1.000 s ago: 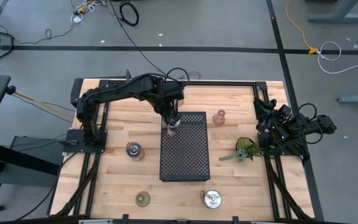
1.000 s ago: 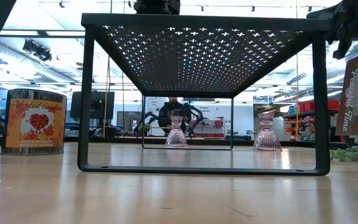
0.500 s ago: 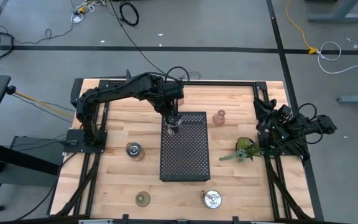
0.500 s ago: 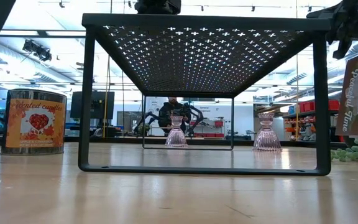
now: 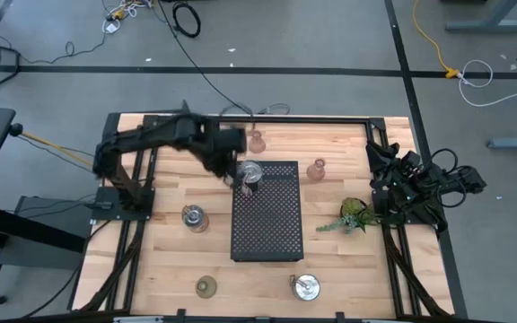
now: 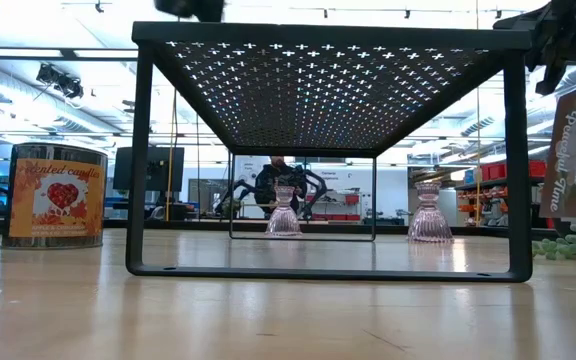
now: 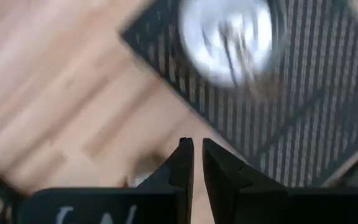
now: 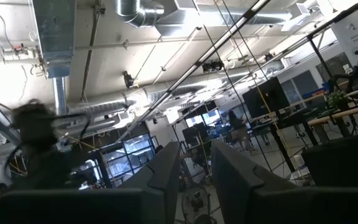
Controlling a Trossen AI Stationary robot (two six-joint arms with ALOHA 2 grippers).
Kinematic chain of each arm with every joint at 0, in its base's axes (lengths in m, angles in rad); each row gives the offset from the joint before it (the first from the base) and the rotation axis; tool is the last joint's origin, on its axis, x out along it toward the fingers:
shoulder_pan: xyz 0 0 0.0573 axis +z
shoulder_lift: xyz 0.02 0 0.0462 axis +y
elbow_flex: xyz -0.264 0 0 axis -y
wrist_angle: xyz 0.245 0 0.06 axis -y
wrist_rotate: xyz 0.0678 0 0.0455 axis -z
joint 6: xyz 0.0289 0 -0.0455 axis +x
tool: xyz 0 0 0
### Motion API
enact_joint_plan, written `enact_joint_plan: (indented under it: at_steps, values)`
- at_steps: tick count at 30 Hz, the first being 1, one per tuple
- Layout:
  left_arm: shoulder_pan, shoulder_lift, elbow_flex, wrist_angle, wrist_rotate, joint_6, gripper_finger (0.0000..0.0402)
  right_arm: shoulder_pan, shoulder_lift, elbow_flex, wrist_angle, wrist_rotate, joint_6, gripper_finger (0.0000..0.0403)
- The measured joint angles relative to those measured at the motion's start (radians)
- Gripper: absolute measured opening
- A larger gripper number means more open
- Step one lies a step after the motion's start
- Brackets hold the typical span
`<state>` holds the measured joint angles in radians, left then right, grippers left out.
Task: Pick & Place candle stick holders
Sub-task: Put the orange scented candle on the shelf
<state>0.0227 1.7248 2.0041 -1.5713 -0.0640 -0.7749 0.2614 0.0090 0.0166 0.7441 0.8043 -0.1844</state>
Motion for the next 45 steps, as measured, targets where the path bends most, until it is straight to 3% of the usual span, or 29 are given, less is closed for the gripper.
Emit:
enact_joint_plan:
  at_steps: [7,16,22,27,32,36,45]
  values:
    - [-0.198,-0.027,-0.144,0.002,0.020,-0.236,0.0039,0.000,0.000,0.000,0.013,-0.015,0.036,0.0094]
    - [-0.385,-0.251,-0.596,-0.001,0.108,-0.608,0.0055,0.000,0.000,0.000,0.019,-0.037,0.121,0.0094]
    - [-0.435,-0.414,-0.792,0.135,0.005,-0.763,0.0077,0.000,0.000,0.000,0.019,-0.026,0.124,0.0094]
    - [-0.429,-0.477,-0.906,0.235,-0.026,-0.785,0.0112,0.000,0.000,0.000,0.019,-0.024,0.124,0.0094]
    - [-0.431,-0.485,-1.032,0.250,-0.018,-0.785,0.0151,0.000,0.000,0.000,0.019,0.034,0.124,0.0094]
    - [-0.429,-0.485,-1.105,0.353,-0.026,-0.771,0.0174,0.000,0.000,0.000,0.018,0.110,0.120,0.0094]
    - [-0.424,-0.485,-1.121,0.462,-0.032,-0.771,0.0188,0.000,0.000,0.000,-0.003,0.140,0.113,0.0094]
